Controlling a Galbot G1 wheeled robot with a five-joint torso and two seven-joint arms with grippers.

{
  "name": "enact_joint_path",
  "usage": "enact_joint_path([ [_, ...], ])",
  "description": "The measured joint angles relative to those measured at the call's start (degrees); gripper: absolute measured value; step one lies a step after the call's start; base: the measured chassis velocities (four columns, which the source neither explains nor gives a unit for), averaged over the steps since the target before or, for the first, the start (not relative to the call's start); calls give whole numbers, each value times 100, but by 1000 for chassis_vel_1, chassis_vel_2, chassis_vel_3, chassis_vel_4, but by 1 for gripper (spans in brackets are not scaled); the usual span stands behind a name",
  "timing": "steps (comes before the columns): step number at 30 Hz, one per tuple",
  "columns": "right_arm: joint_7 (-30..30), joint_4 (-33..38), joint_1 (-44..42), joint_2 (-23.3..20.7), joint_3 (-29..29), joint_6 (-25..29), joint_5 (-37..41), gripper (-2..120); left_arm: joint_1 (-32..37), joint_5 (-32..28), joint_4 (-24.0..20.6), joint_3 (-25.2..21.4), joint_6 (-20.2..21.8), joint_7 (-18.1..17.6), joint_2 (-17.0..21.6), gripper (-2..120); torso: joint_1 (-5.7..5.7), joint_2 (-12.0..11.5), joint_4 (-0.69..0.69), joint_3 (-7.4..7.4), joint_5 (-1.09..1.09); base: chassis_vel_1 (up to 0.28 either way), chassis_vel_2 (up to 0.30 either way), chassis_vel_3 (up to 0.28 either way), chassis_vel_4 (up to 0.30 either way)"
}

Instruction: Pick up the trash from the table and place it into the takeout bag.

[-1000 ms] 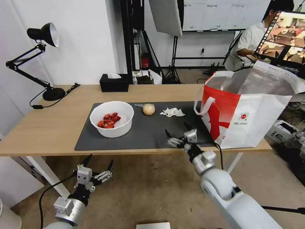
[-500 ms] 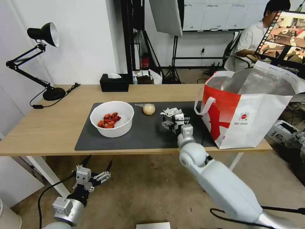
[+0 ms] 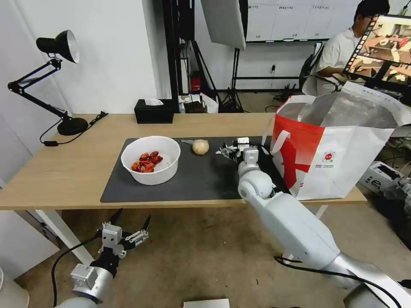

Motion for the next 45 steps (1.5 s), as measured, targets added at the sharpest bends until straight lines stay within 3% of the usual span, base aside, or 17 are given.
enact_joint_path([
  [18,8,-1190,409,492,-147,-305,134,100,-2,-3,114,38,-7,1,-30,100,-1,0,1,0,0,0,0,0,0],
  [36,-20,-1408,460,510,-96,-357,159,100,-6,-1,154,95,-24,1,-66,100,-1,0,0,0,0,0,0,0,0],
  [42,-21,-1369,466,485,-94,-346,207,85,1,-1,146,95,-27,1,-65,100,-1,0,0,0,0,0,0,0,0],
  [45,-29,-1350,476,479,-94,-324,226,69,1,1,140,106,-27,0,-66,100,0,0,0,0,0,0,0,0,0],
])
